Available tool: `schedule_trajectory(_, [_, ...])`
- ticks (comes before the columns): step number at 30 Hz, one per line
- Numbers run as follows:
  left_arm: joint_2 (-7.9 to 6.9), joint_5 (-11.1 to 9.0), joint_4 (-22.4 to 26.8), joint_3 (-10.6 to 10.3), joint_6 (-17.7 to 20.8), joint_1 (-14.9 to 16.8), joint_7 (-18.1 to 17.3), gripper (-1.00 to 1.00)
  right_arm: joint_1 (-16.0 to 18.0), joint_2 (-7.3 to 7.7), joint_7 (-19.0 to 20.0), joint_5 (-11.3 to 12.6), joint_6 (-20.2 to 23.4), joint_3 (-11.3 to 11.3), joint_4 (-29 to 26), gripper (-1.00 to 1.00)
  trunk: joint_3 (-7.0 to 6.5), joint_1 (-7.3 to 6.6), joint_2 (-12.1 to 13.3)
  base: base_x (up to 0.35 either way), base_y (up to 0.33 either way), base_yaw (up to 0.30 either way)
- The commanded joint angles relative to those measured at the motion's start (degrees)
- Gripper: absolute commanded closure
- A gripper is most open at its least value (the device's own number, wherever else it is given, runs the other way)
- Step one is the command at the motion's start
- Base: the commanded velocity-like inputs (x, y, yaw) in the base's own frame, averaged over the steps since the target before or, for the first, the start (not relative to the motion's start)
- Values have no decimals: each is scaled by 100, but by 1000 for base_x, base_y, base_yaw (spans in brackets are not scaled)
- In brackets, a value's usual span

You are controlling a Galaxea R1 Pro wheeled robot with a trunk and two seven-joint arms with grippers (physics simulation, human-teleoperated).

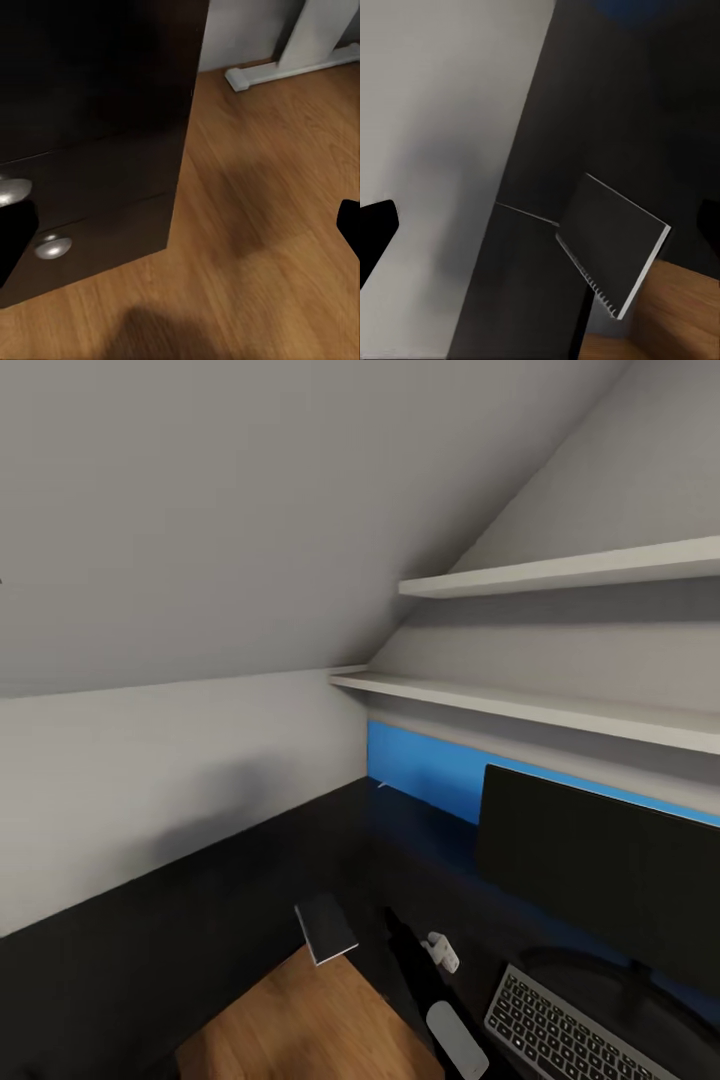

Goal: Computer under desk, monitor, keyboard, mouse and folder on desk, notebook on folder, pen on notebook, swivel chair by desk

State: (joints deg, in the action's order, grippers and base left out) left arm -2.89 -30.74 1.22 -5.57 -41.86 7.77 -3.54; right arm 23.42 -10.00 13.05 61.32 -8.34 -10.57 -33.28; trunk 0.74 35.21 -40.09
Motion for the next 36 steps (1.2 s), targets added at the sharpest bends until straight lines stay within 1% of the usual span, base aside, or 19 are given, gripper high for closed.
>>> schedule_trajectory(1, [-1, -64, -8, -40, -15, 5, -32, -100, 5, 0, 22, 47, -32, -17, 9, -100, 3, 2, -7, 0, 0, 224])
schedule_trajectory(31, [-1, -64, -8, -40, -15, 5, -32, -100, 5, 0, 22, 47, -28, -15, 17, -100, -136, 2, -7, -1, 0, 238])
schedule_trajectory(36, [-1, -64, -8, -40, -15, 5, -28, -100, 5, 0, 22, 47, -27, -15, 18, -100, -156, 2, -7, -142, 0, 249])
